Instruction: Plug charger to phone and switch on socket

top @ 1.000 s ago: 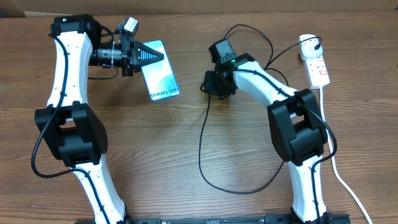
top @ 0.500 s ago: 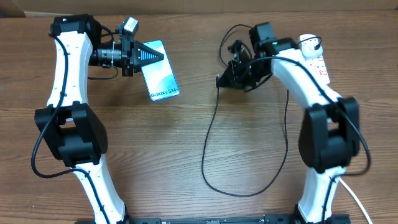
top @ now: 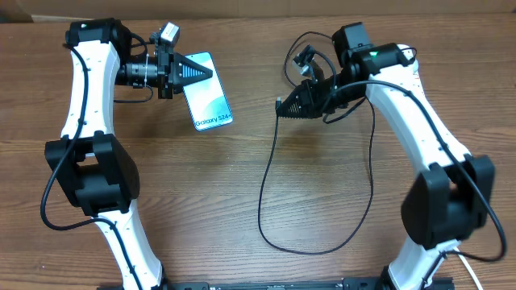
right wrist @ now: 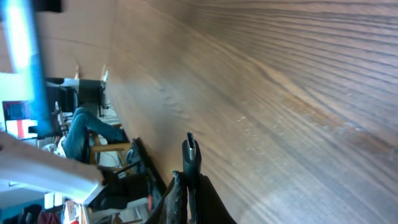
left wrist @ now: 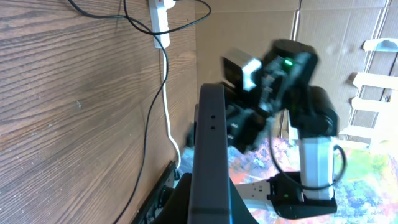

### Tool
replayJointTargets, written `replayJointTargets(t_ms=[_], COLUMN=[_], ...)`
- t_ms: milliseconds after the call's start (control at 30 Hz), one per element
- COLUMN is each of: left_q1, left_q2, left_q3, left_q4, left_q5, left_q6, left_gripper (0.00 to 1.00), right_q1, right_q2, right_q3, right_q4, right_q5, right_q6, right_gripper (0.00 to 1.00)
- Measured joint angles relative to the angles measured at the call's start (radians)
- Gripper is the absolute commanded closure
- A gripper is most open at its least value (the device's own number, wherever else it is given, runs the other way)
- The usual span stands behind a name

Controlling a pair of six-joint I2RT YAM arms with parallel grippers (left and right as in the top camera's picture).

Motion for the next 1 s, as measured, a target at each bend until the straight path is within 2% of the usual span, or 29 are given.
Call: replayJointTargets(t_ms=[200,333,667,1000], left_q1=[0.0,0.0,0.0,0.0], left_q2=[0.0,0.0,0.0,0.0], left_q3=[0.0,0.0,0.0,0.0], left_q4=[0.0,0.0,0.0,0.0], left_q5=[0.0,-0.001,-0.001,-0.004], left_q6=[0.0,0.0,0.0,0.0], left_gripper=[0.96,0.96,0.96,0.96], right_q1=[0.003,0.021,0.147,0.206], right_q2=[-0.064,-0.064,-0.061,-0.047], right_q3=[0.0,-0.047,-0.304,-0.377], right_q4=[0.007,0.095,0.38,0.542], right_q5=[0.033,0.133,0.468,0.584], right_q6=[0.015,0.084,0.316,0.433], right_gripper=[0.96,0.96,0.96,0.96])
